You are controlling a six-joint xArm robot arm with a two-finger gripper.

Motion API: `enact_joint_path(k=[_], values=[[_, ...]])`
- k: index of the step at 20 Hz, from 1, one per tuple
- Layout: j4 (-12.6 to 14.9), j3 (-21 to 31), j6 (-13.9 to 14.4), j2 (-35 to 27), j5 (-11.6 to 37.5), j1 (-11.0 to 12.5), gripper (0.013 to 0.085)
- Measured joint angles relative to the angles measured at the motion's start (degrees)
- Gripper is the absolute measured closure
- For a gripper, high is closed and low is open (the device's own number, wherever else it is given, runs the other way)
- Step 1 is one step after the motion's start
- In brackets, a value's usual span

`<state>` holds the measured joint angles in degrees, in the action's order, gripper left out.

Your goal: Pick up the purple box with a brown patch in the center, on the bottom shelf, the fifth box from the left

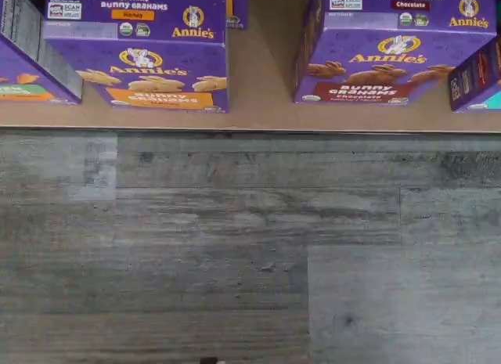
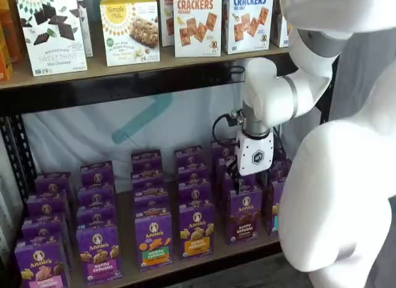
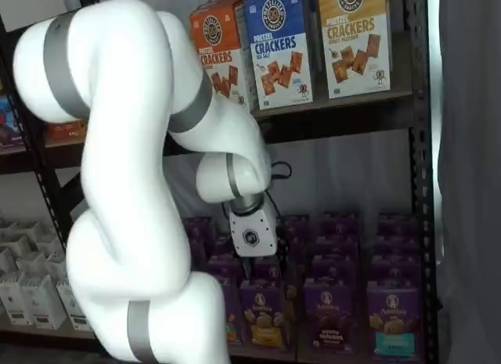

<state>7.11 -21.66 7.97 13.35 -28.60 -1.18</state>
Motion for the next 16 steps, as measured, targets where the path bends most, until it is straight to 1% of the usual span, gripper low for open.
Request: enact_joint_path(k=[5,8,14,16], values=[[0.13,-1.51,-0.18,-4.79,2.91,0.41,0.013],[-0.43,-2.64,-0.79,-7.66,4.45,0.56,0.013],[2.61,-6.79,1.14,-15.23,6.39,1.5,0.013],[2.92,-8.05,1.07,-17.34,7.04,1.89,0.013]])
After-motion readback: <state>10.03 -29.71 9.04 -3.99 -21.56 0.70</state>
